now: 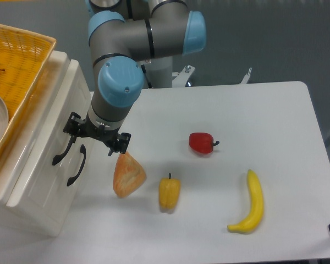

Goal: Slide open the top white drawer
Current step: 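Lower the gripper to the black handle of the upper drawer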

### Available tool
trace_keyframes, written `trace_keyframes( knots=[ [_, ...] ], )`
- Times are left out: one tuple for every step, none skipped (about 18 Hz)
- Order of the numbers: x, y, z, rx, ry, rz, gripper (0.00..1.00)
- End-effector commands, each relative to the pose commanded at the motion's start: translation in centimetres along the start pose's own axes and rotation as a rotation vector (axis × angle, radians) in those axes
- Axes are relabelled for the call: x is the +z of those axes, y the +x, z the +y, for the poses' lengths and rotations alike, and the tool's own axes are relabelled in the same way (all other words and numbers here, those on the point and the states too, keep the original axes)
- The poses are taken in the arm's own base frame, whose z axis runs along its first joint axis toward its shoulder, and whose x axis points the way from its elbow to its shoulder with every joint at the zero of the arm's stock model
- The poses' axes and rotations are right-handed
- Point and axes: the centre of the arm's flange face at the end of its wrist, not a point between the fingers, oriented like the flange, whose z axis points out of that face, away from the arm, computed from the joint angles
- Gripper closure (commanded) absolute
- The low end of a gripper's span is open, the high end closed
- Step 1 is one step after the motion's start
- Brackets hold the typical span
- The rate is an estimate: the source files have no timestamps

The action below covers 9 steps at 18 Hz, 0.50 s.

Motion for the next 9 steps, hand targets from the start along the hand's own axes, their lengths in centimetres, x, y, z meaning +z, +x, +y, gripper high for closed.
trace_keyframes(
  knots=[
    [0.0, 0.1, -0.1, 0.003, 0.003, 0.0, 0.03],
    [0.0, 0.1, -0.1, 0.003, 0.003, 0.0, 0.03],
    [-0.1, 0.3, -0.1, 0.006, 0.003, 0.0, 0.03],
    [0.2, 0.5, -0.1, 0.009, -0.001, 0.002, 0.03],
    [0.4, 0.8, -0.2, 0.013, -0.003, 0.002, 0.03],
    [0.7, 0.7, -0.3, 0.013, -0.008, 0.004, 0.03],
    [0.8, 0.7, -0.3, 0.014, -0.009, 0.005, 0.03],
    [0.8, 0.7, -0.3, 0.014, -0.009, 0.005, 0.04],
    [1.0, 0.7, -0.3, 0.012, -0.013, 0.006, 0.04]
  ],
)
